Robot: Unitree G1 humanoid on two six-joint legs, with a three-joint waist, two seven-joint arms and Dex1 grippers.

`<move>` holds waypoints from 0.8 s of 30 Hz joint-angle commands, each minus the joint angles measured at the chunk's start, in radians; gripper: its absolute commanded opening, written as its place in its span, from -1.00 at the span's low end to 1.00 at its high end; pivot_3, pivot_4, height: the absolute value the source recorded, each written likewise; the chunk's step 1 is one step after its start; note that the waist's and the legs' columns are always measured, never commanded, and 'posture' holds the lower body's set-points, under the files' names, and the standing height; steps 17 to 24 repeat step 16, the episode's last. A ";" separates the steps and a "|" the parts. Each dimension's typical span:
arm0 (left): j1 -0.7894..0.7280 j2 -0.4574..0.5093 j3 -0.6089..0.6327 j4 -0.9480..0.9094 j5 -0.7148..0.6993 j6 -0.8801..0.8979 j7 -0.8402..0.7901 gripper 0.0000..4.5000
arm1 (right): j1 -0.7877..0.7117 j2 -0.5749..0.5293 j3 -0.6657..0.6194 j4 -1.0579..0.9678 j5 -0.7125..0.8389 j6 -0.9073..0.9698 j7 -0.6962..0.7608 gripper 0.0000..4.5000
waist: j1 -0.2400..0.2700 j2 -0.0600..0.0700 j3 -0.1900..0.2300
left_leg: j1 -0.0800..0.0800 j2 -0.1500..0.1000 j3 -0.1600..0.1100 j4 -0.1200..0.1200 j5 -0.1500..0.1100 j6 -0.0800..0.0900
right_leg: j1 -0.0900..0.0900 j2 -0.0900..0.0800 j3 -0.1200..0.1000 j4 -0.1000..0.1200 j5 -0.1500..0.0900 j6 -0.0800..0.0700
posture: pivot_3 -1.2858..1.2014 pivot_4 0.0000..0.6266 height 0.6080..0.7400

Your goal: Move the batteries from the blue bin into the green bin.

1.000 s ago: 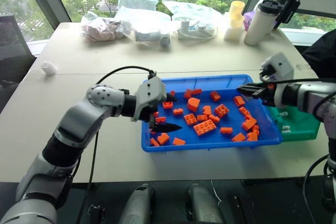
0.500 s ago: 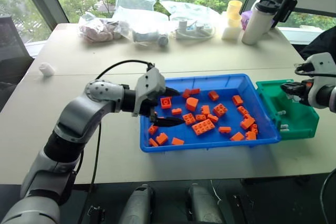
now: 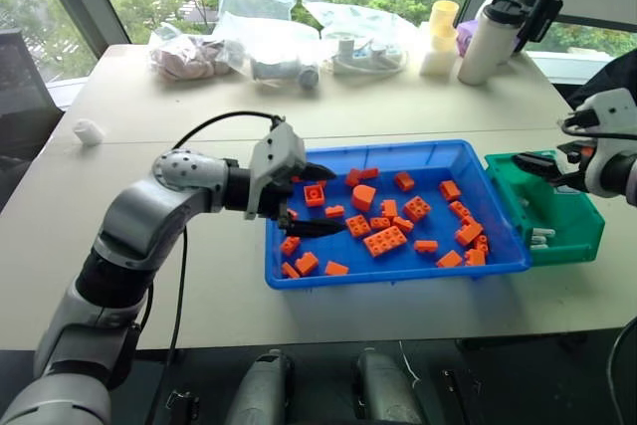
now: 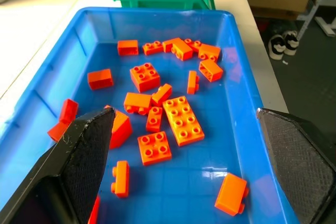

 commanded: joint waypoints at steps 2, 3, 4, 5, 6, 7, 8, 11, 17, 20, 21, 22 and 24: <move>0.036 0.064 0.154 -0.029 -0.096 0.061 0.006 1.00 | 0.149 0.011 -0.143 -0.208 0.148 -0.013 0.138 0.97 | 0.002 0.000 0.000 | 0.000 0.000 -0.001 0.000 0.000 0.000 | 0.000 0.000 0.000 0.000 0.000 0.000 | 0.03 -0.52 1.00; 0.048 0.084 0.196 -0.038 -0.133 0.090 0.005 1.00 | 0.207 0.001 -0.179 -0.240 0.169 -0.015 0.175 0.97 | 0.004 0.000 0.000 | 0.000 0.000 -0.001 0.000 0.000 0.000 | 0.000 0.000 0.000 0.000 0.000 0.000 | 0.03 -0.52 1.00; 0.058 0.104 0.231 -0.045 -0.164 0.116 0.005 1.00 | 0.255 -0.008 -0.211 -0.259 0.183 -0.020 0.201 0.97 | 0.008 0.000 0.000 | -0.001 0.000 -0.001 0.000 0.000 0.000 | 0.000 0.000 -0.001 -0.001 0.000 0.000 | 0.03 -0.52 1.00; 0.069 0.122 0.259 -0.051 -0.188 0.138 0.007 1.00 | 0.294 -0.013 -0.238 -0.269 0.190 -0.029 0.219 0.97 | 0.008 0.000 0.000 | -0.001 0.000 -0.002 0.000 0.000 0.000 | 0.000 -0.001 -0.001 -0.001 0.000 0.000 | 0.03 -0.52 1.00; 0.084 0.142 0.292 -0.058 -0.216 0.165 0.012 1.00 | 0.332 -0.013 -0.274 -0.278 0.206 -0.033 0.241 0.97 | 0.008 0.000 0.000 | -0.001 0.000 -0.002 0.000 0.000 0.000 | 0.001 -0.001 -0.001 -0.002 0.000 0.000 | 0.03 -0.52 1.00; 0.099 0.160 0.322 -0.065 -0.243 0.190 0.019 1.00 | 0.365 -0.011 -0.309 -0.289 0.226 -0.032 0.262 0.97 | 0.007 0.000 0.000 | -0.001 -0.001 -0.001 0.001 0.000 0.000 | 0.001 -0.001 -0.001 -0.002 0.000 0.000 | 0.03 -0.52 1.00; 0.111 0.173 0.345 -0.072 -0.263 0.208 0.025 1.00 | 0.390 -0.008 -0.334 -0.300 0.242 -0.030 0.275 0.97 | 0.006 0.000 0.000 | 0.000 -0.001 -0.001 0.001 0.000 0.000 | 0.002 -0.002 -0.001 -0.002 0.000 0.000 | 0.03 -0.52 1.00; 0.184 0.212 0.428 -0.107 -0.333 0.281 0.061 1.00 | 0.472 0.018 -0.403 -0.342 0.303 -0.019 0.314 0.97 | 0.003 0.000 0.000 | 0.001 -0.001 -0.001 0.000 0.000 0.000 | 0.003 -0.001 -0.001 -0.001 0.000 0.000 | 0.03 -0.52 1.00; 0.282 0.216 0.502 -0.106 -0.368 0.303 0.133 1.00 | 0.517 0.063 -0.412 -0.371 0.351 -0.025 0.277 0.97 | 0.000 0.000 0.000 | 0.002 0.000 -0.001 0.000 0.000 0.000 | 0.004 -0.001 -0.001 -0.001 0.000 0.000 | 0.03 -0.52 1.00; 0.282 0.216 0.502 -0.106 -0.368 0.303 0.133 1.00 | 0.517 0.063 -0.412 -0.371 0.351 -0.025 0.277 0.97 | 0.000 0.000 0.000 | 0.002 0.000 -0.001 0.000 0.000 0.000 | 0.004 -0.001 -0.001 -0.001 0.000 0.000 | 0.03 -0.52 1.00; 0.282 0.216 0.502 -0.106 -0.368 0.303 0.133 1.00 | 0.517 0.063 -0.412 -0.371 0.351 -0.025 0.277 0.97 | 0.000 0.000 0.000 | 0.002 0.000 -0.001 0.000 0.000 0.000 | 0.004 -0.001 -0.001 -0.001 0.000 0.000 | 0.03 -0.52 1.00; 0.282 0.216 0.502 -0.106 -0.368 0.303 0.133 1.00 | 0.517 0.063 -0.412 -0.371 0.351 -0.025 0.277 0.97 | 0.000 0.000 0.000 | 0.002 0.000 -0.001 0.000 0.000 0.000 | 0.004 -0.001 -0.001 -0.001 0.000 0.000 | 0.03 -0.52 1.00; 0.282 0.216 0.502 -0.106 -0.368 0.303 0.133 1.00 | 0.517 0.063 -0.412 -0.371 0.351 -0.025 0.277 0.97 | 0.000 0.000 0.000 | 0.002 0.000 -0.001 0.000 0.000 0.000 | 0.004 -0.001 -0.001 -0.001 0.000 0.000 | 0.03 -0.52 1.00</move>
